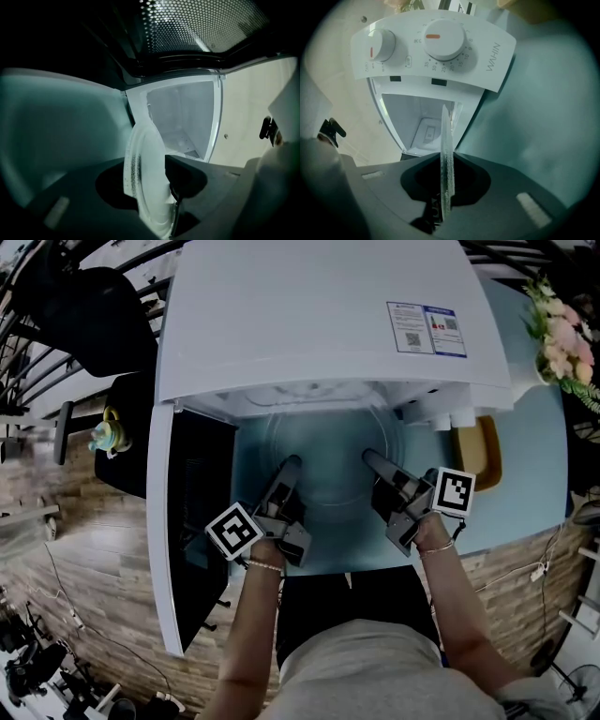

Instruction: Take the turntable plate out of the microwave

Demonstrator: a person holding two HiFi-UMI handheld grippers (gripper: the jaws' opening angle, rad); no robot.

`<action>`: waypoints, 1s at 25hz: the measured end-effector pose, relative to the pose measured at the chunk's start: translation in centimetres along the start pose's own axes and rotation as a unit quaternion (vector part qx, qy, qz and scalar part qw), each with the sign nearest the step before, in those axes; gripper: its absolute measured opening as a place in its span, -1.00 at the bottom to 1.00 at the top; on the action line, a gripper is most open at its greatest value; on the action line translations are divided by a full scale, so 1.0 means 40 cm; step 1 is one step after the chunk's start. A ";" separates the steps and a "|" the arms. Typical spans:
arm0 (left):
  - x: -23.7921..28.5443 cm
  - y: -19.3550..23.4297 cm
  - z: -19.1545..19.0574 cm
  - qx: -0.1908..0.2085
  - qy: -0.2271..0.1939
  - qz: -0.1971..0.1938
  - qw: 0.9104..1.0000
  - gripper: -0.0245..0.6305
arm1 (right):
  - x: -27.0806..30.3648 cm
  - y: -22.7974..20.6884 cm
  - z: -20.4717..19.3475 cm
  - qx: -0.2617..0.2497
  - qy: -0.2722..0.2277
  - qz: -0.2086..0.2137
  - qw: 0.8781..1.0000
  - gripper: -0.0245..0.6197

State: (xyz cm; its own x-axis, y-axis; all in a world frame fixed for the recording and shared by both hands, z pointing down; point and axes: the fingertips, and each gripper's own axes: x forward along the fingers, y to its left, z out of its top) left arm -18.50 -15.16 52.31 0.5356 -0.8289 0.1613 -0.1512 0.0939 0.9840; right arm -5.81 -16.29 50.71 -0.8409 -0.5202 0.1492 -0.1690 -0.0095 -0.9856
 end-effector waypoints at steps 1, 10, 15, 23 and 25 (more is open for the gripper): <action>0.000 -0.001 0.001 0.000 0.000 -0.001 1.000 -0.37 | -0.001 0.000 0.000 0.000 0.000 0.000 1.000 -0.76; -0.003 -0.004 -0.005 0.002 0.002 -0.008 1.000 -0.70 | -0.012 -0.020 0.007 0.005 -0.016 -0.010 1.000 -0.74; -0.016 -0.008 -0.017 0.003 0.001 -0.017 1.000 -0.74 | -0.020 -0.022 0.004 -0.007 -0.013 -0.012 1.000 -0.72; -0.033 -0.029 -0.033 0.018 -0.005 -0.023 1.000 -0.75 | -0.037 -0.010 -0.001 -0.029 -0.022 -0.012 0.999 -0.68; -0.038 -0.039 -0.031 0.022 -0.011 -0.030 0.999 -0.75 | -0.037 -0.003 -0.002 -0.036 -0.018 -0.011 0.999 -0.68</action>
State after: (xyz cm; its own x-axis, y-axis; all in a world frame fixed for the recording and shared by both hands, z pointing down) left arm -18.05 -13.35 50.63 0.5270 -0.8440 0.0995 -0.1558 0.0191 0.9876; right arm -4.60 -15.45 50.62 -0.8178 -0.5510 0.1659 -0.2239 0.0390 -0.9738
